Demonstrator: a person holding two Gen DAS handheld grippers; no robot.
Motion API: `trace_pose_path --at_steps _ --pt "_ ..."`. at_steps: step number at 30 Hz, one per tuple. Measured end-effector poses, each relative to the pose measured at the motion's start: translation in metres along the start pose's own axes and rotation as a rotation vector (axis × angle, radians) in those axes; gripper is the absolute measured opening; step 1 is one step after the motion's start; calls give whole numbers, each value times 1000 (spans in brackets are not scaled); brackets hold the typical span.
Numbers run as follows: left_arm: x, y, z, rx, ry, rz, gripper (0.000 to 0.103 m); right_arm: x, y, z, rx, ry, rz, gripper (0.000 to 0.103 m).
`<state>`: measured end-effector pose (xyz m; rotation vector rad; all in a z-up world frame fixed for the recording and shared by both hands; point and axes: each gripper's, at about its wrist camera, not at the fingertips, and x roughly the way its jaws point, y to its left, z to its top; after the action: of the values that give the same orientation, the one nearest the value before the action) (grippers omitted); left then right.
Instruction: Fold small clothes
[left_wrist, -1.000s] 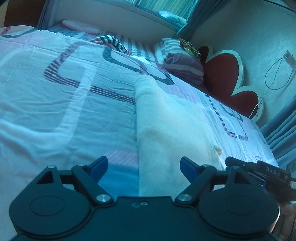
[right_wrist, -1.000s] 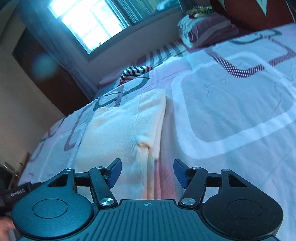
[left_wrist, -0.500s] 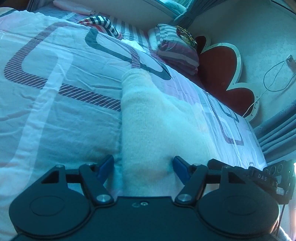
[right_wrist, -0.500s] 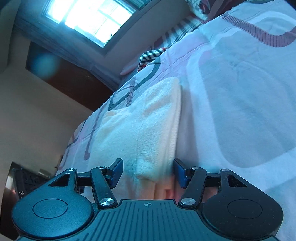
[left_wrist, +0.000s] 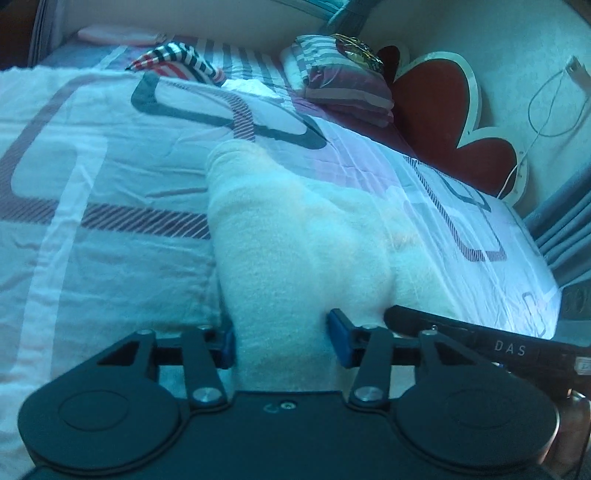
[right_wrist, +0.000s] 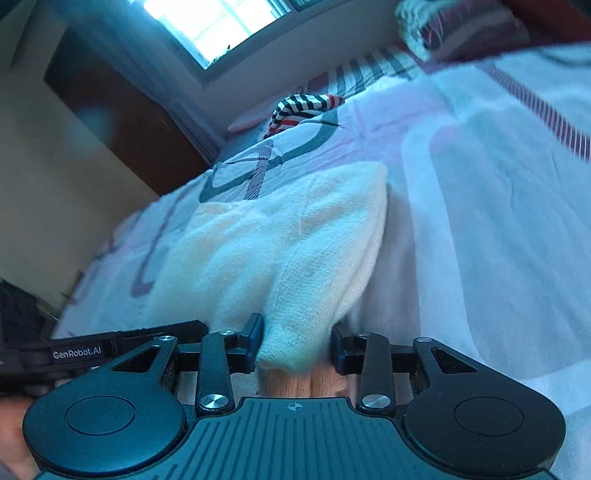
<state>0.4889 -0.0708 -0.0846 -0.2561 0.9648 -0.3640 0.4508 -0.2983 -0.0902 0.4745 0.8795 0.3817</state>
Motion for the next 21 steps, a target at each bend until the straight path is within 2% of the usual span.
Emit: trace_pose_path --at_steps 2,11,15,21 --pt "-5 -3 1 20 -12 5 35 -5 11 -3 -29 -12 -41 30" --pt "-45 -1 0 106 -59 -50 32 -20 64 -6 -103 -61 -114 28" --pt "-74 21 1 103 -84 -60 32 -14 105 -7 -142 -75 -112 28" --pt "-122 82 -2 83 -96 -14 33 23 177 -24 -195 -53 -59 28"
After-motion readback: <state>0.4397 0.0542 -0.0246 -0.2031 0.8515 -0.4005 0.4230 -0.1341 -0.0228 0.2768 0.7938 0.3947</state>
